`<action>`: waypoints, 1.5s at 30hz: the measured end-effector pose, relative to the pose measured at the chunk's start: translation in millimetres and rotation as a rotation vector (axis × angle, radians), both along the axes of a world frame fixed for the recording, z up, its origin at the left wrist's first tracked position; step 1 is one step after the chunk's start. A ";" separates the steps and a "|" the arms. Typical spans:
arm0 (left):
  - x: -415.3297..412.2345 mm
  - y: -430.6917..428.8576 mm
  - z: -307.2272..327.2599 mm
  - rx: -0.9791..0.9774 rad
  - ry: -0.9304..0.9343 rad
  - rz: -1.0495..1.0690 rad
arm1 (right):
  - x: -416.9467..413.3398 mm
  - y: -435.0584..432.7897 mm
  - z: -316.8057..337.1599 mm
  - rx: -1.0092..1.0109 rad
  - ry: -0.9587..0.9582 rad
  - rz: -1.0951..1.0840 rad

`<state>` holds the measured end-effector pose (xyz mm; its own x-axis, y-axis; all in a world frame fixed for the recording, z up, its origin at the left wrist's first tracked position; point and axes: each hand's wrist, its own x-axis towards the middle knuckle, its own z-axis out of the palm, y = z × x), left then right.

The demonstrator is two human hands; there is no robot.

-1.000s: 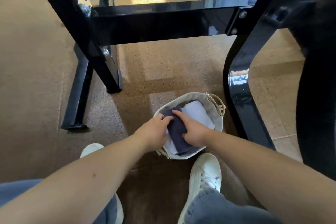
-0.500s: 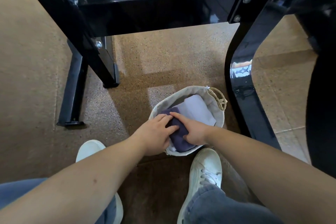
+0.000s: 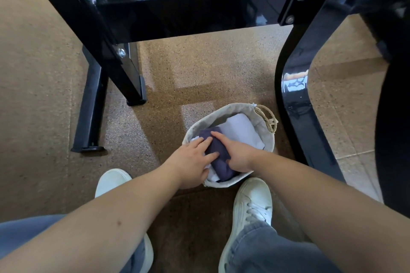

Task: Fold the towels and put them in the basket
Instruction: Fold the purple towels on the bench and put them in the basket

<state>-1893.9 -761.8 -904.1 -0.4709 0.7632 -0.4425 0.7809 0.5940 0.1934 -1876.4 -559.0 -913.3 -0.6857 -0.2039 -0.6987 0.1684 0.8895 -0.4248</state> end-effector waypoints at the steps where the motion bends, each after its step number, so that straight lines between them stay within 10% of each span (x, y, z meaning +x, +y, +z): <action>1: 0.3 0.7 0.3 -0.012 0.001 -0.007 | 0.4 -1.1 -1.1 0.018 0.013 0.028; 15: -9.3 17.3 -1.8 -0.285 -0.028 -0.040 | 17.4 14.0 -11.9 0.371 0.328 0.482; 28: -17.9 19.5 40.5 -0.269 -0.004 0.043 | 2.5 -10.7 34.6 0.424 0.172 0.372; 45: -36.9 6.6 221.2 0.133 0.343 0.233 | -10.7 -3.4 241.8 0.020 0.614 -0.252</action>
<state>-1930.8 -755.2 -682.9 -0.7402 0.6587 -0.1348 0.6611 0.7496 0.0329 -1887.1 -562.4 -671.5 -0.9856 0.0241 -0.1674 0.1049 0.8634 -0.4934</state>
